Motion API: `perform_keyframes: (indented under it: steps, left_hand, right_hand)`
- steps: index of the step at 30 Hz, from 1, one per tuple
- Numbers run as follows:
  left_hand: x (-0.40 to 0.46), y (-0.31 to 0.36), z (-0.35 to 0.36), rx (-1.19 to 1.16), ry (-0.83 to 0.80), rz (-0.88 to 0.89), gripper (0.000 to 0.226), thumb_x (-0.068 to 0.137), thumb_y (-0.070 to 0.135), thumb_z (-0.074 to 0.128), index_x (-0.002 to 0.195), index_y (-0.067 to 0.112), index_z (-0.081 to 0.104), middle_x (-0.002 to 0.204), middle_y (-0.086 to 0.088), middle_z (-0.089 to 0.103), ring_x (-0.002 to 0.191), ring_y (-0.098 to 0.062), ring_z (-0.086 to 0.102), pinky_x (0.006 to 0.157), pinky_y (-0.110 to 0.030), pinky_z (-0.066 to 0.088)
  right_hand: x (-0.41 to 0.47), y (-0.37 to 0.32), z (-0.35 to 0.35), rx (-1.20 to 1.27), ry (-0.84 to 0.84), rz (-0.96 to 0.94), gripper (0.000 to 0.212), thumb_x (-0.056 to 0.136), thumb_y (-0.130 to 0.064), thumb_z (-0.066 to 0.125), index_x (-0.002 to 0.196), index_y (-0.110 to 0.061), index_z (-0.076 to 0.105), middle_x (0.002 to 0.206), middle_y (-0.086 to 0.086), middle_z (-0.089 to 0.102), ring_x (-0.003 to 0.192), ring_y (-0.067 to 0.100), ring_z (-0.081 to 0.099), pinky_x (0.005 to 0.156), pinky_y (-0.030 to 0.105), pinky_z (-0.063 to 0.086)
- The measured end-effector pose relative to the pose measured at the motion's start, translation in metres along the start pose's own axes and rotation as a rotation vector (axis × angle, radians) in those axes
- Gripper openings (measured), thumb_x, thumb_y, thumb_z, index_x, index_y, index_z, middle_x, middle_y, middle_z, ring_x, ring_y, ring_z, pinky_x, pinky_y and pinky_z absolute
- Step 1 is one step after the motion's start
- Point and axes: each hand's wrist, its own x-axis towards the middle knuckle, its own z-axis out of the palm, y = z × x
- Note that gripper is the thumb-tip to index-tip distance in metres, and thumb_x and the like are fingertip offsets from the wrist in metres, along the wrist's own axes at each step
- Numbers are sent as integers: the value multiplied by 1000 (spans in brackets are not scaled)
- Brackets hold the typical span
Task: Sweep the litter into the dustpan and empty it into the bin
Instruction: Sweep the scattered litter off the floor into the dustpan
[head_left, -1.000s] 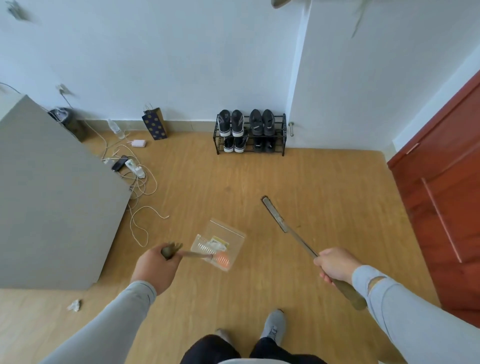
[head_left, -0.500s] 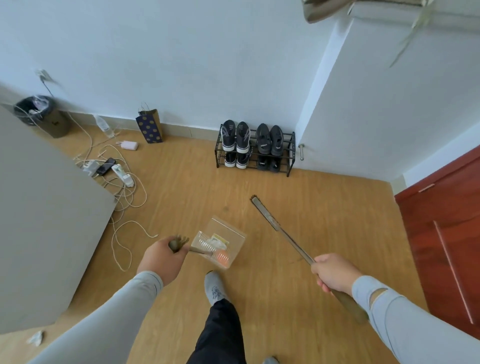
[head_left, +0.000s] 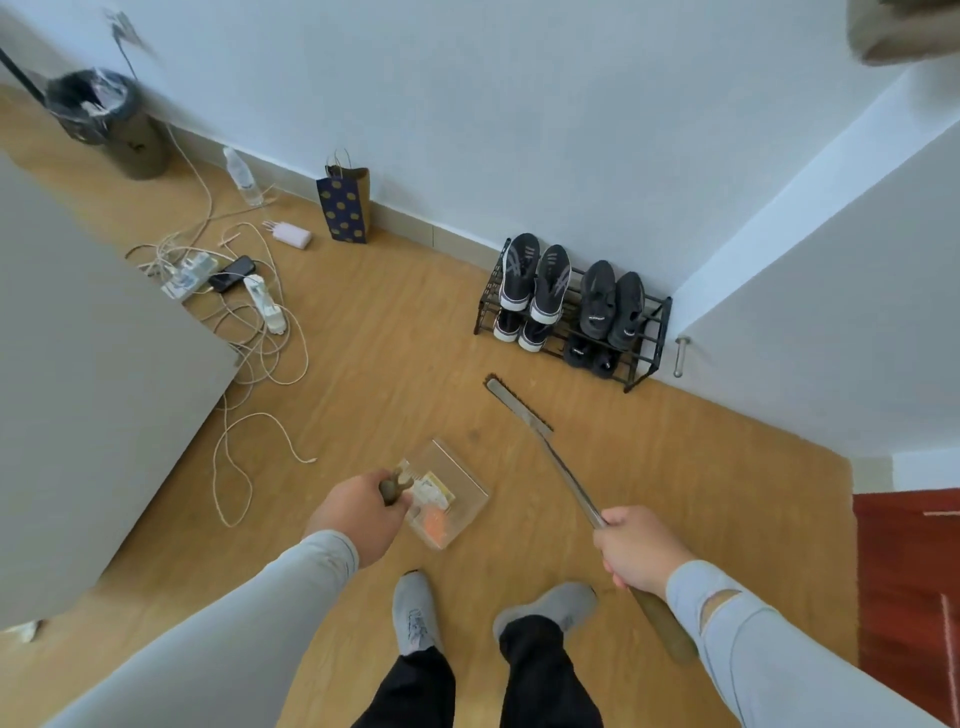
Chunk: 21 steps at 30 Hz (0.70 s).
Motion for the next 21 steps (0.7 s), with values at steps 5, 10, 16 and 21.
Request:
perform_keyframes:
  steps: [5, 10, 16, 21]
  left_hand:
    - [40, 19, 7, 31, -1, -36, 21, 97, 49, 54, 108, 31, 55, 85, 8, 63, 78, -19, 62, 67, -30, 50]
    - [54, 22, 9, 85, 2, -58, 16, 97, 47, 54, 101, 32, 53, 82, 6, 65, 76, -19, 64, 67, -33, 55]
    - [63, 28, 0, 81, -11, -68, 17, 96, 48, 54, 103, 32, 54, 82, 6, 65, 75, -19, 64, 67, -34, 55]
    - [69, 33, -12, 86, -29, -64, 17, 97, 48, 52, 101, 32, 52, 81, 6, 65, 73, -18, 64, 67, -35, 57]
  right_hand:
    - [72, -39, -5, -142, -40, -57, 34, 88, -16, 44, 118, -22, 58, 82, 5, 69, 62, 24, 62, 72, 38, 60]
    - [102, -52, 19, -395, -95, -60, 35, 95, -17, 45, 128, -15, 56, 110, 6, 68, 80, 23, 66, 64, 29, 52]
    - [78, -35, 20, -412, -288, -52, 16, 94, -20, 47, 91, -18, 62, 75, 0, 57, 61, 18, 57, 55, 25, 47]
    - [40, -38, -62, -148, -340, -12, 31, 97, -14, 49, 121, -29, 61, 70, 7, 59, 42, 13, 48, 39, 23, 42]
